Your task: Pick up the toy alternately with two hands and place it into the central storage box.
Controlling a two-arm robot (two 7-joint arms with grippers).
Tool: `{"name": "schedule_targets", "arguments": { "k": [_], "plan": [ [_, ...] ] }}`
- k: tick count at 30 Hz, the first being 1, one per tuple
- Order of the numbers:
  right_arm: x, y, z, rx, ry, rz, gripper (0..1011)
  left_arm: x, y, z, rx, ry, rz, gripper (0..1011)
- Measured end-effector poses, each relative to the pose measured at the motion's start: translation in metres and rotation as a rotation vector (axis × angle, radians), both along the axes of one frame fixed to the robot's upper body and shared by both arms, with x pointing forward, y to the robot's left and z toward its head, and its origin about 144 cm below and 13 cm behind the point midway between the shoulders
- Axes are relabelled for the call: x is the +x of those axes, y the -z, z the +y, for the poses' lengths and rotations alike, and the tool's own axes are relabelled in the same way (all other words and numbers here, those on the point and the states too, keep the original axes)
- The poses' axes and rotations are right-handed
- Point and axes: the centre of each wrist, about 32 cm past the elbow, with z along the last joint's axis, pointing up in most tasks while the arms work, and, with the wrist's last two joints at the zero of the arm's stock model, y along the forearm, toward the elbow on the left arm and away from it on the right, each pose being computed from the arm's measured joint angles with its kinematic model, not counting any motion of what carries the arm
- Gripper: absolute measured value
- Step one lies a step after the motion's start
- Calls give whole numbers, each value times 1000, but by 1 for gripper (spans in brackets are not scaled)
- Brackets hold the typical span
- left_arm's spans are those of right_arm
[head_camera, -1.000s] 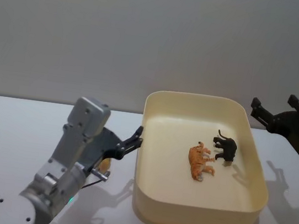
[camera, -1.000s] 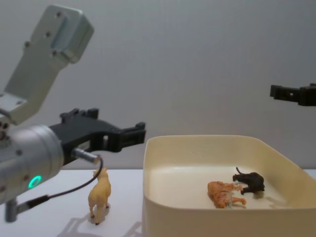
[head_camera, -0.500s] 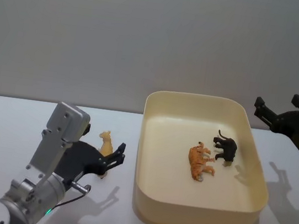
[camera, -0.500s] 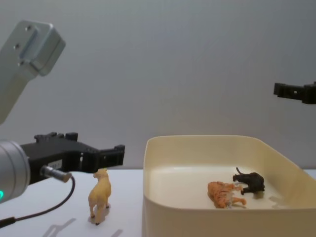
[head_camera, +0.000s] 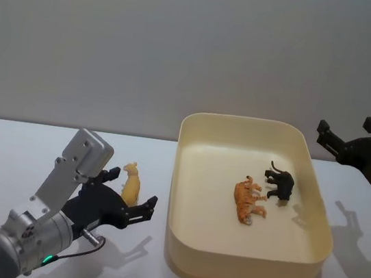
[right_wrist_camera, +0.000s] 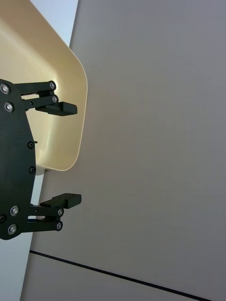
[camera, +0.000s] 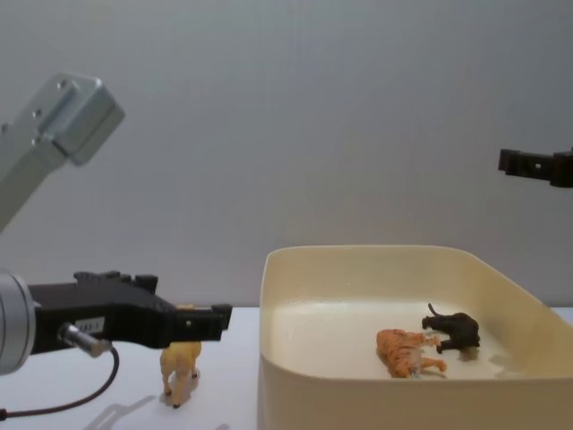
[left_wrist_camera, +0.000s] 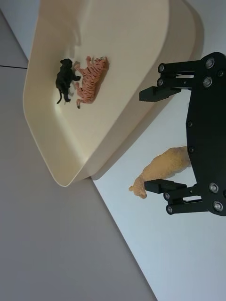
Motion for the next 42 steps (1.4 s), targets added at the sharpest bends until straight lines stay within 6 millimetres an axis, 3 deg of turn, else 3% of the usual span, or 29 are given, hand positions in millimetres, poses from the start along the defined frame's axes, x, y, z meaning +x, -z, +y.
{"name": "schedule_targets", "arguments": {
  "k": [21,42],
  "plan": [
    [0,0,0,0,0,0,1001,30,16,17,-32,0,100,1001],
    [0,0,0,0,0,0,1001,58,30,17,-69,-14,162,1001]
  ]
}}
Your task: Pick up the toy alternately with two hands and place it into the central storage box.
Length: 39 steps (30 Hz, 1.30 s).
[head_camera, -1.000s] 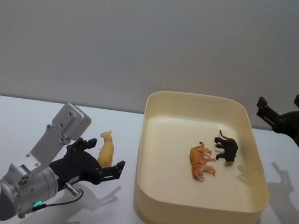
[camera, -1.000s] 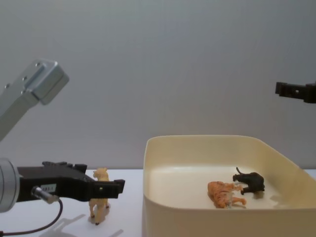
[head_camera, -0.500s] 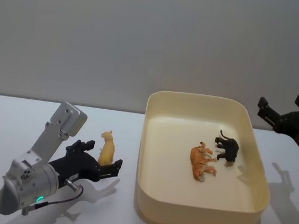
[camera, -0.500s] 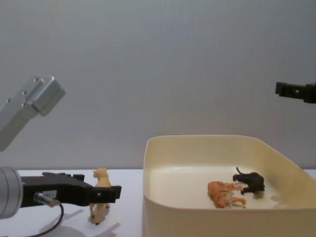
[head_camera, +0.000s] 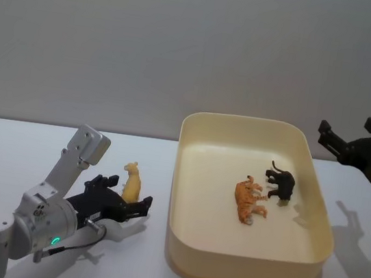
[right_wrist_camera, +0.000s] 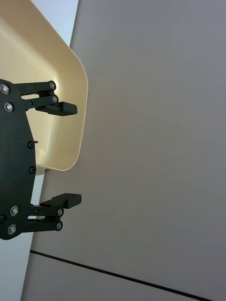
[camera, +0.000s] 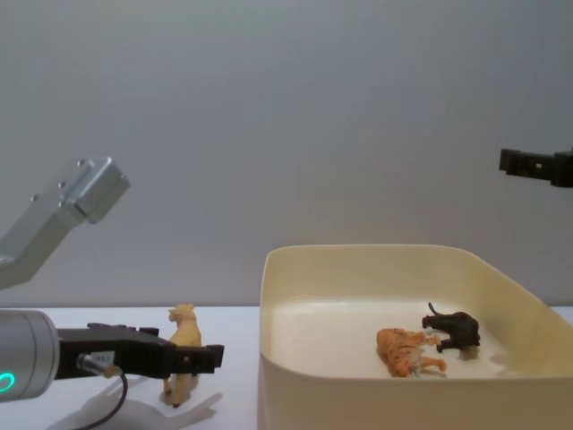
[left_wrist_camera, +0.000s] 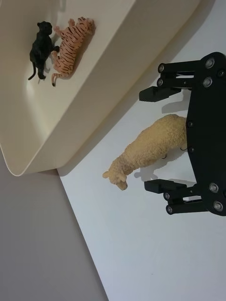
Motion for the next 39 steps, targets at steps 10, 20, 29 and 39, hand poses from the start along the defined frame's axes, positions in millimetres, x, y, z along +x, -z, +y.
{"name": "schedule_targets", "arguments": {
  "k": [10,20,29,39],
  "plan": [
    [0,0,0,0,0,0,1001,8,3,0,13,-23,28,882],
    [0,0,0,0,0,0,1001,11,5,-1,19,-33,40,587],
    [0,0,0,0,0,0,1001,12,5,-1,20,-36,43,331],
    [0,0,0,0,0,0,1001,14,-1,-5,11,-52,-14,331]
  ]
}}
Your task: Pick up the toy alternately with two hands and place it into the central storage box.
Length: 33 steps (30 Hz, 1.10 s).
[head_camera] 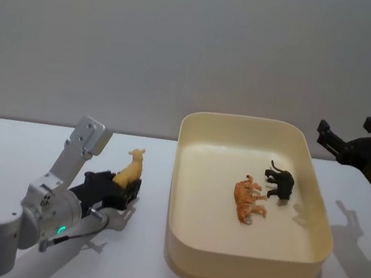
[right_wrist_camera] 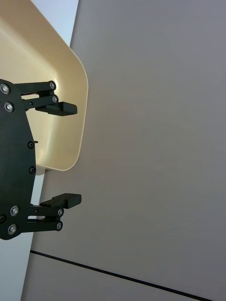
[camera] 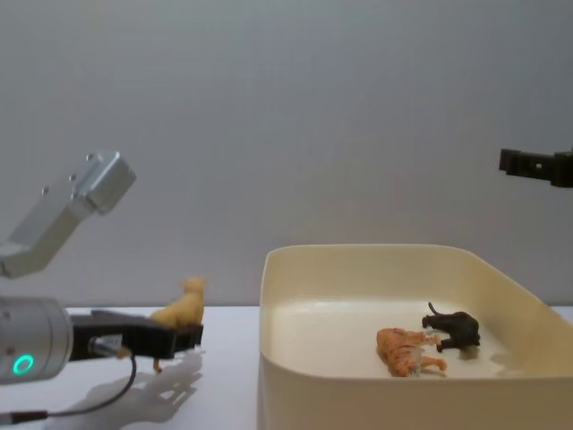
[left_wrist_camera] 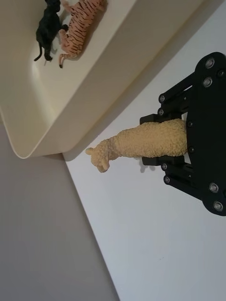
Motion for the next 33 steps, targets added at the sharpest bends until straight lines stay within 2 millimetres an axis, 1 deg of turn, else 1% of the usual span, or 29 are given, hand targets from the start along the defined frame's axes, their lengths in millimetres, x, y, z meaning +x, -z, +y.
{"name": "schedule_targets", "arguments": {
  "k": [9,18,27,33],
  "plan": [
    [0,0,0,0,0,0,1001,4,-12,-8,-15,-12,-96,330],
    [0,0,0,0,0,0,1001,16,-28,-16,-39,18,-194,330],
    [0,0,0,0,0,0,1001,36,-37,-25,-65,110,-231,330],
    [0,0,0,0,0,0,1001,56,-39,-33,-80,183,-232,330]
  ]
}}
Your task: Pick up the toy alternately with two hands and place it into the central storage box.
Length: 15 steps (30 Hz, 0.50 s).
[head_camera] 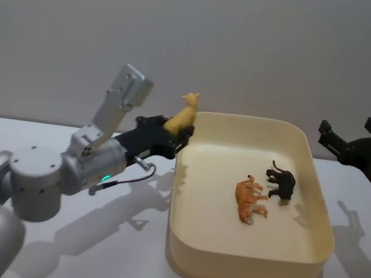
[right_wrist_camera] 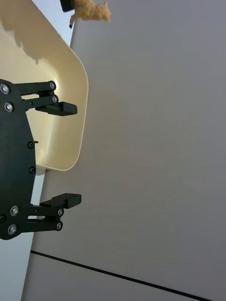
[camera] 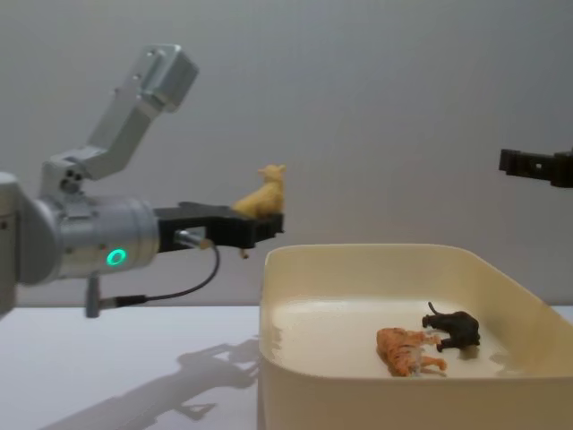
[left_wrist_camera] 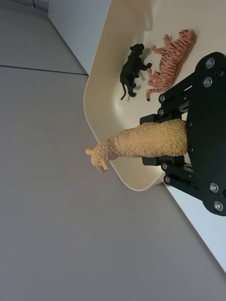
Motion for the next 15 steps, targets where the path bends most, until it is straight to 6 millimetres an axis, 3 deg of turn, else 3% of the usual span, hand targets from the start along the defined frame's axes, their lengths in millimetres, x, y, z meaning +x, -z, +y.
{"name": "schedule_targets", "arguments": {
  "k": [15],
  "plan": [
    [0,0,0,0,0,0,1001,42,3,-18,-12,83,10,332]
  ]
}}
